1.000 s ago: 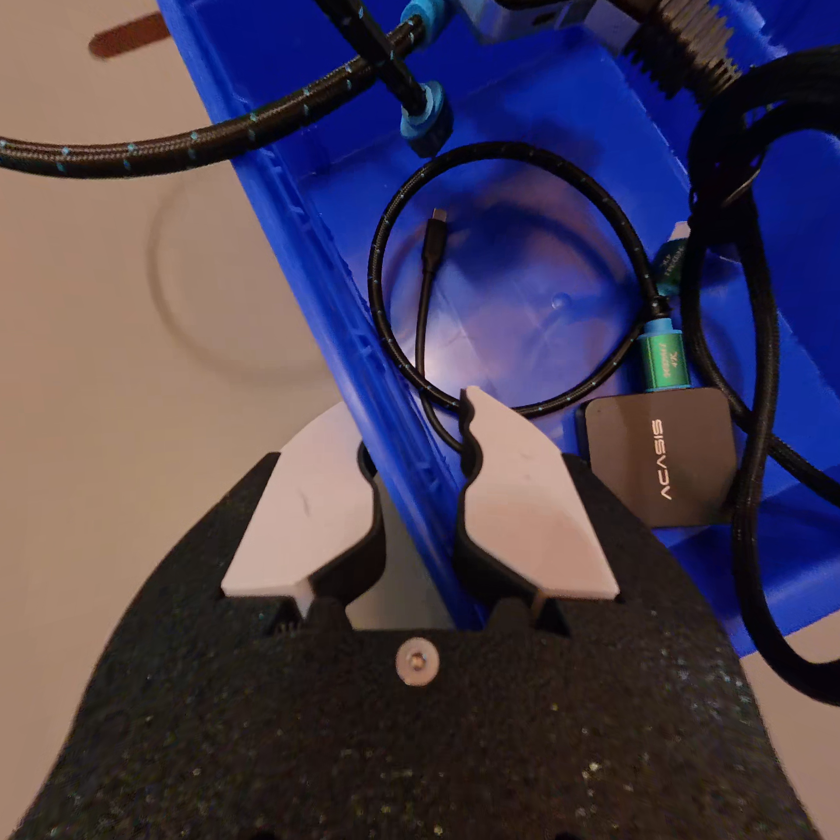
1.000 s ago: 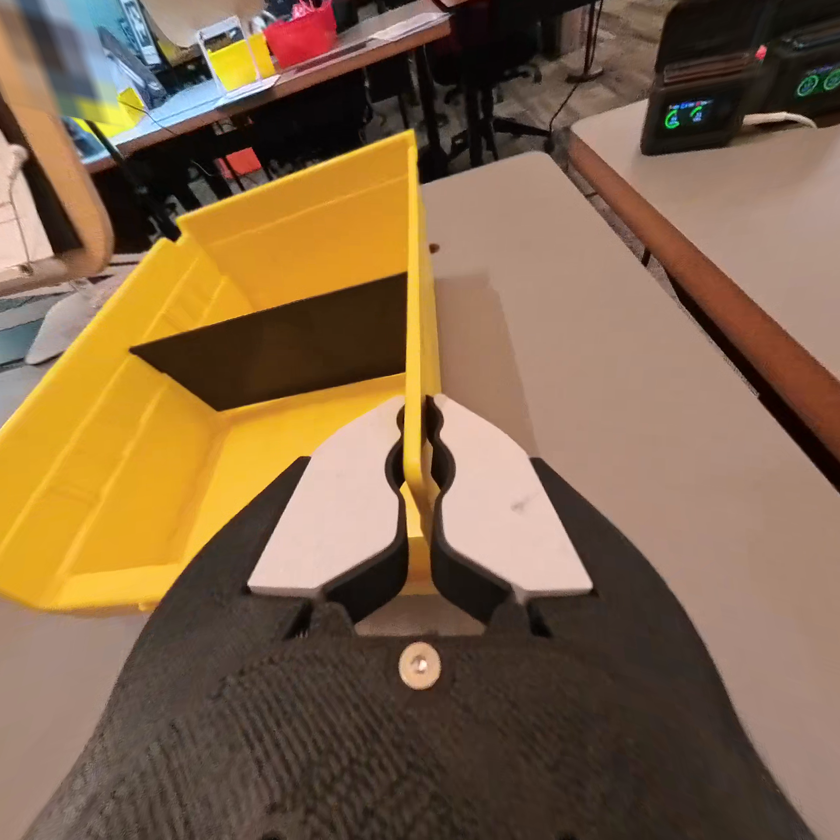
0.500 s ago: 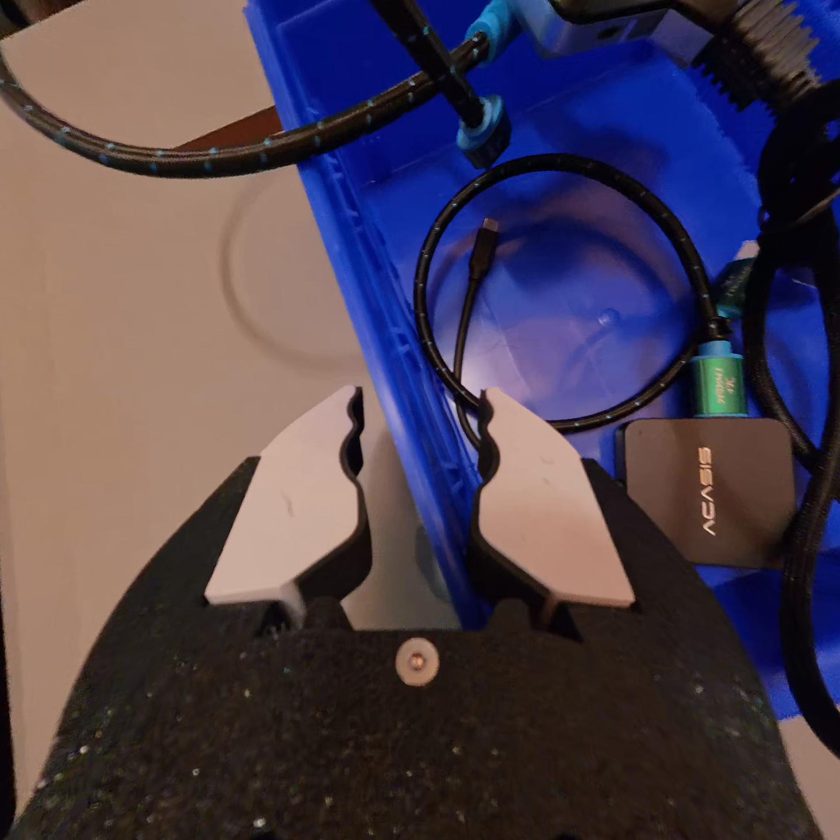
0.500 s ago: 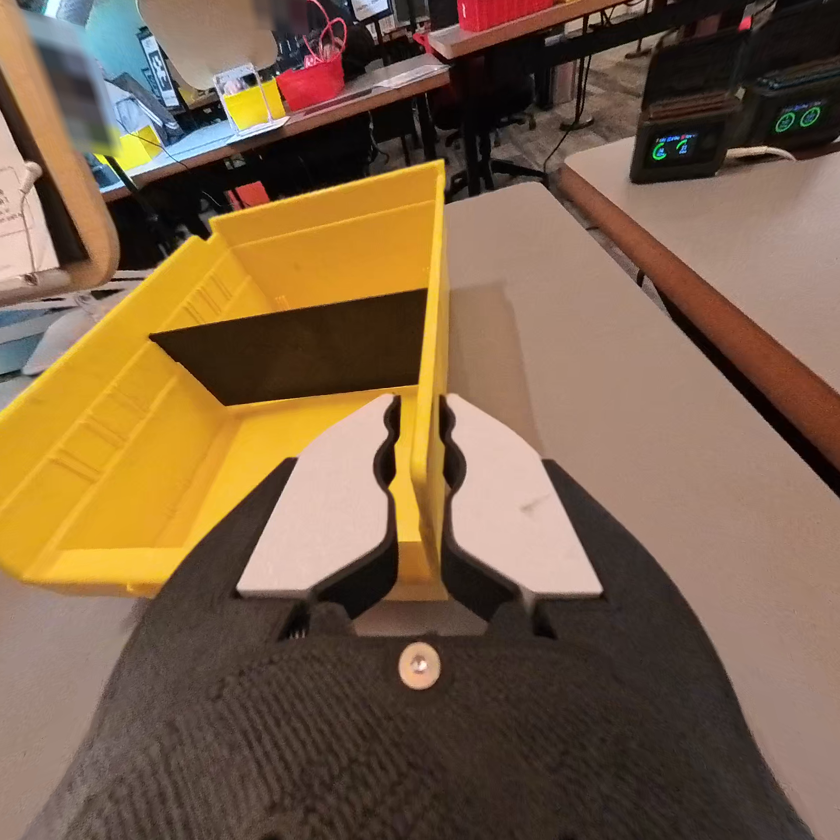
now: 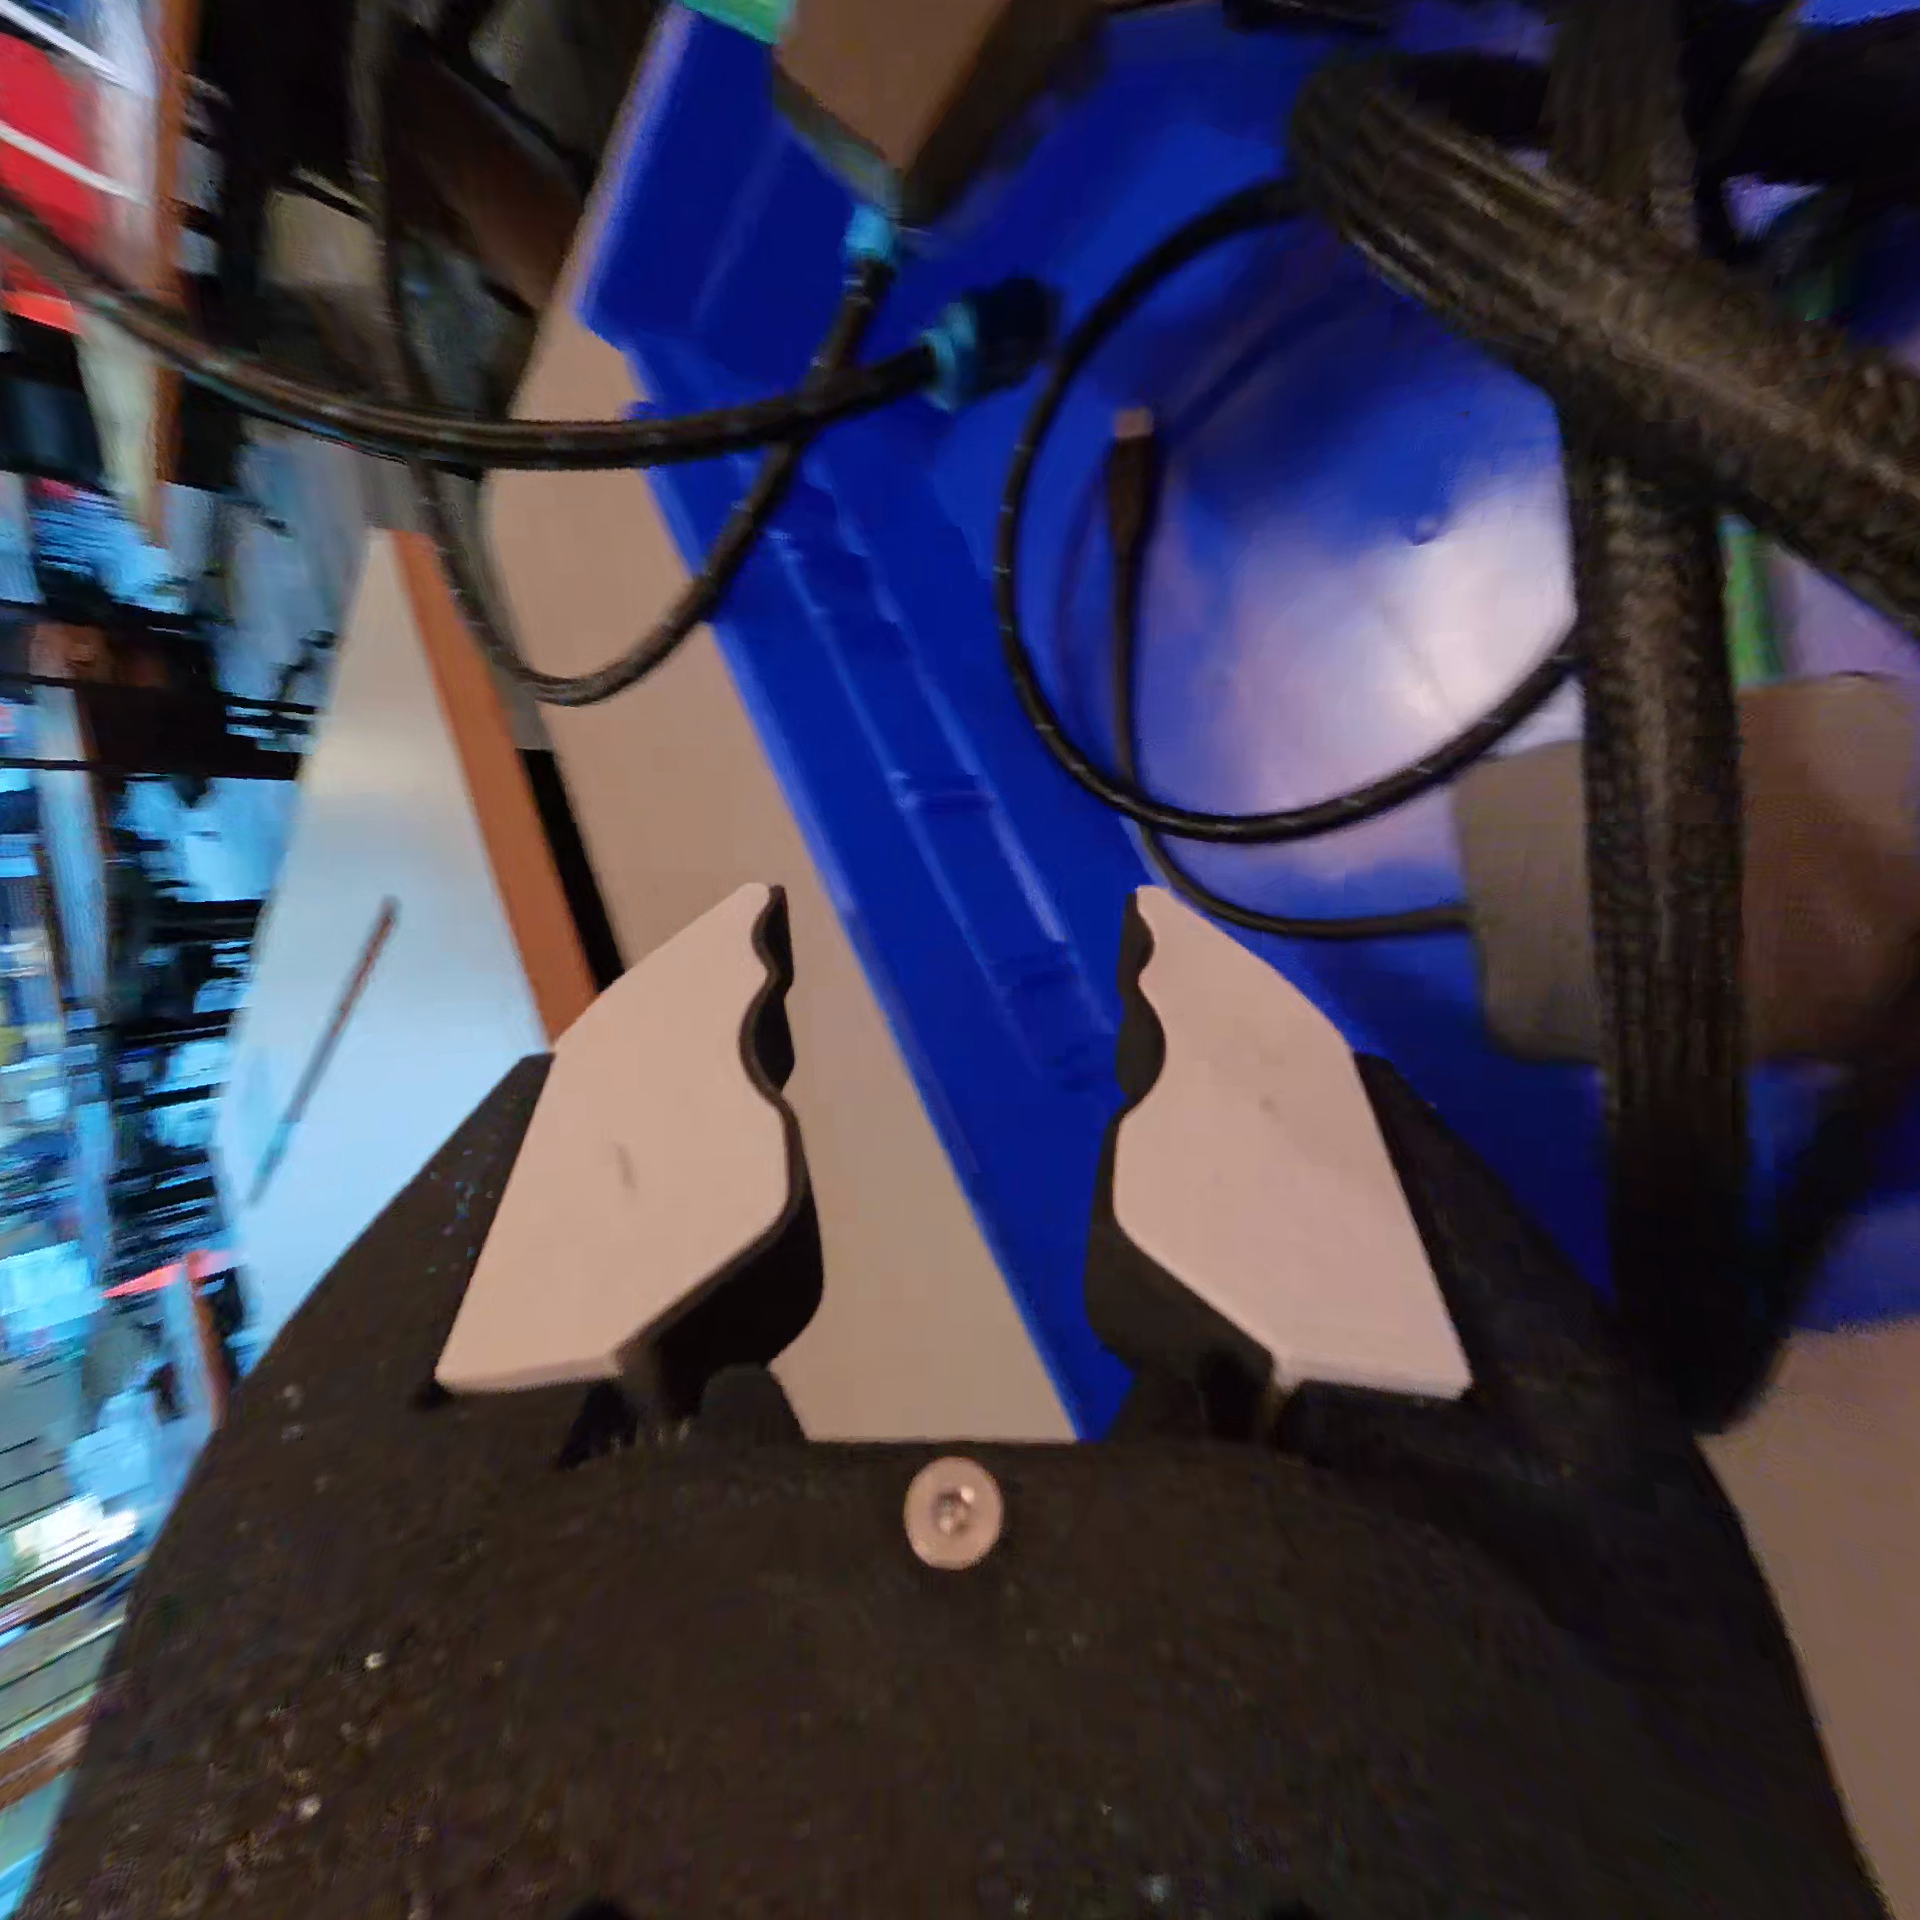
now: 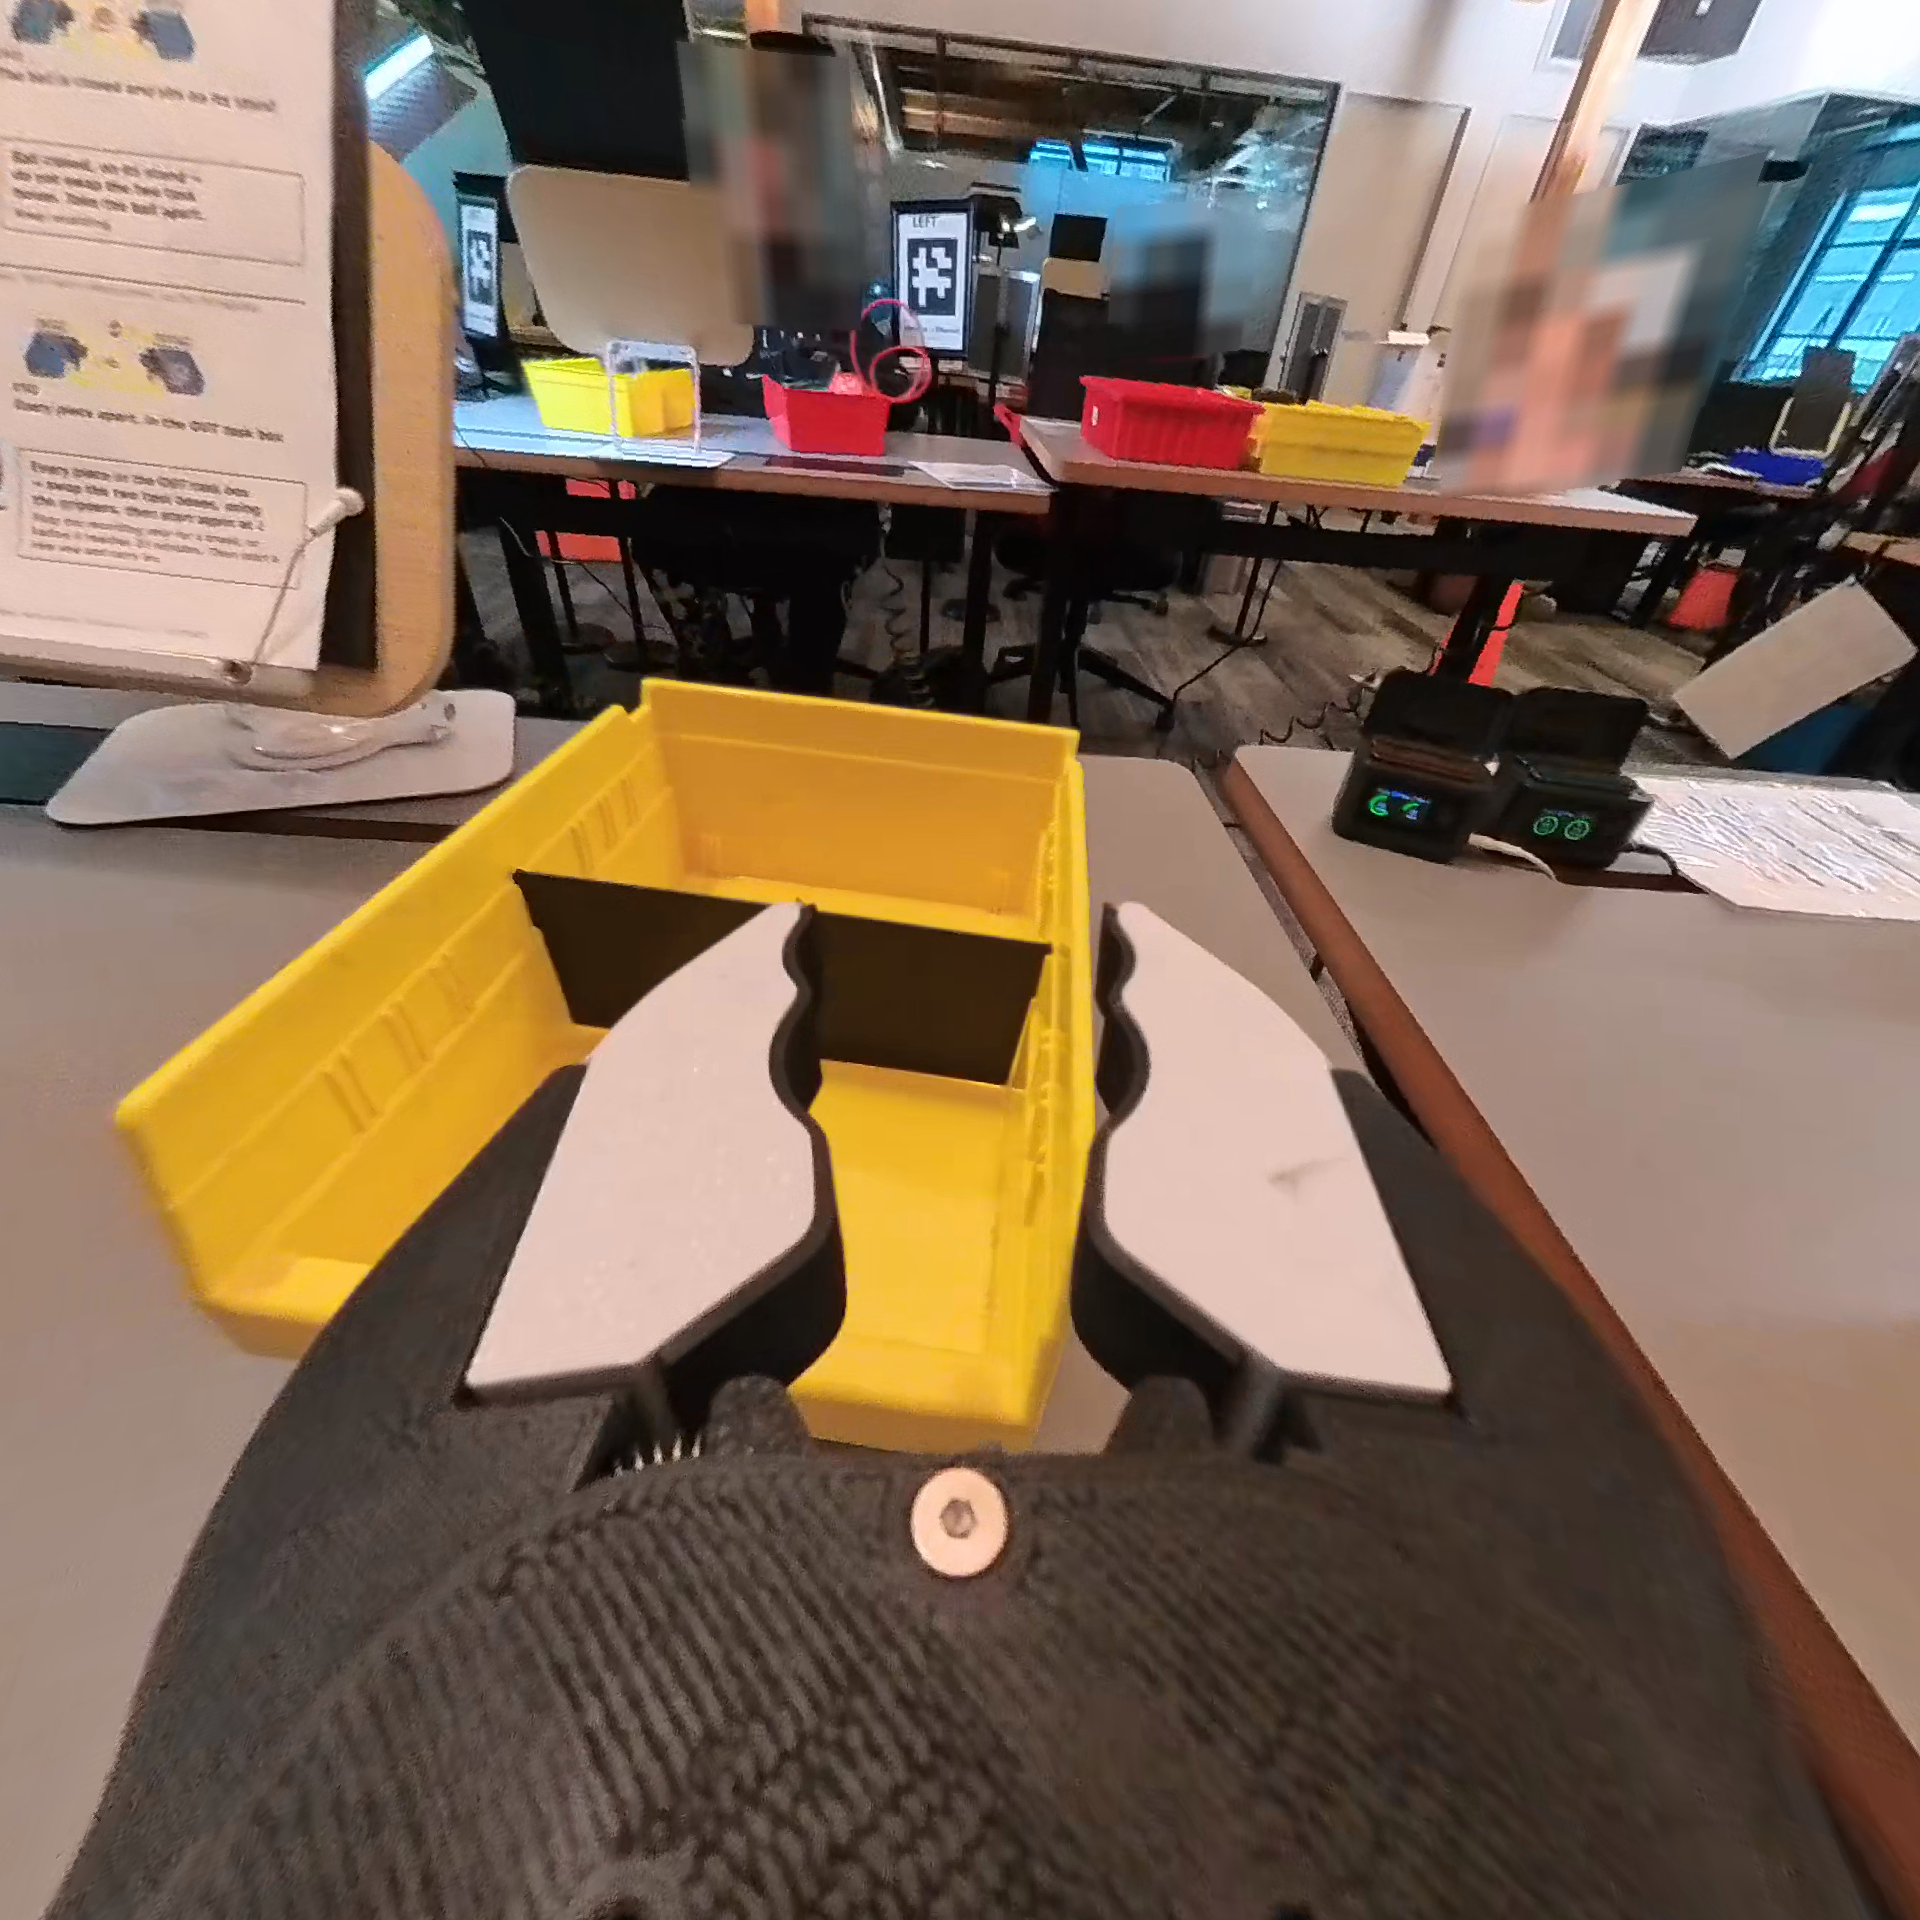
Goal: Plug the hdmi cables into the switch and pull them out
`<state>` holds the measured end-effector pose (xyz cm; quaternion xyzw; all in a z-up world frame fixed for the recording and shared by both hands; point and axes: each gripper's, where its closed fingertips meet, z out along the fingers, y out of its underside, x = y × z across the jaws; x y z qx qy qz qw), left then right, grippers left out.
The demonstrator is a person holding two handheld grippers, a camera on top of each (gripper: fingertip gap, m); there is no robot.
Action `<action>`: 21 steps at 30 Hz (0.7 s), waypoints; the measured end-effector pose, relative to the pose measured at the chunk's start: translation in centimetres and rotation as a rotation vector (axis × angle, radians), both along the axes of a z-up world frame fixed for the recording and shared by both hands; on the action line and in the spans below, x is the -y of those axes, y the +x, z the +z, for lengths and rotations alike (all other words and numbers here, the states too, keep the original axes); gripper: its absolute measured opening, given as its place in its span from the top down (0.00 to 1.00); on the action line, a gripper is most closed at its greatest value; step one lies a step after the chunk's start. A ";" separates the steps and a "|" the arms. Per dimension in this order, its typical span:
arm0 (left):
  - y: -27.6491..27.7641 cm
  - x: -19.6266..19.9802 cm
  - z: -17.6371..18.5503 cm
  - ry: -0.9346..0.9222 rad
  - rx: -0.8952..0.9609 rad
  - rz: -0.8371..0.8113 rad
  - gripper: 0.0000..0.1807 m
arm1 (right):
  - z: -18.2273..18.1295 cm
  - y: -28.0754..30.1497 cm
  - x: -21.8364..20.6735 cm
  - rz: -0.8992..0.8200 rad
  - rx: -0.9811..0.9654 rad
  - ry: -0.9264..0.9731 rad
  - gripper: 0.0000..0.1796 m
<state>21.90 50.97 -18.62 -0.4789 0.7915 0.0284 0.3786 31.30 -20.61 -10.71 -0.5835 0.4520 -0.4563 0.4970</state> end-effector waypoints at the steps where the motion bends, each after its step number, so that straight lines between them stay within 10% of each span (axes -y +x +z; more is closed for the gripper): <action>1: -0.4 0.9 -0.3 -0.064 -0.028 0.004 0.67 | 0.1 -0.1 -0.4 0.011 0.004 -0.005 0.72; 9: -2.8 9.4 -3.7 -0.671 -0.320 0.145 0.65 | -0.2 -0.1 -1.8 0.062 -0.013 -0.024 0.72; 21: -2.5 9.6 -8.9 -0.658 -0.541 0.356 0.57 | 0.0 -0.5 -2.4 0.121 -0.022 0.017 0.72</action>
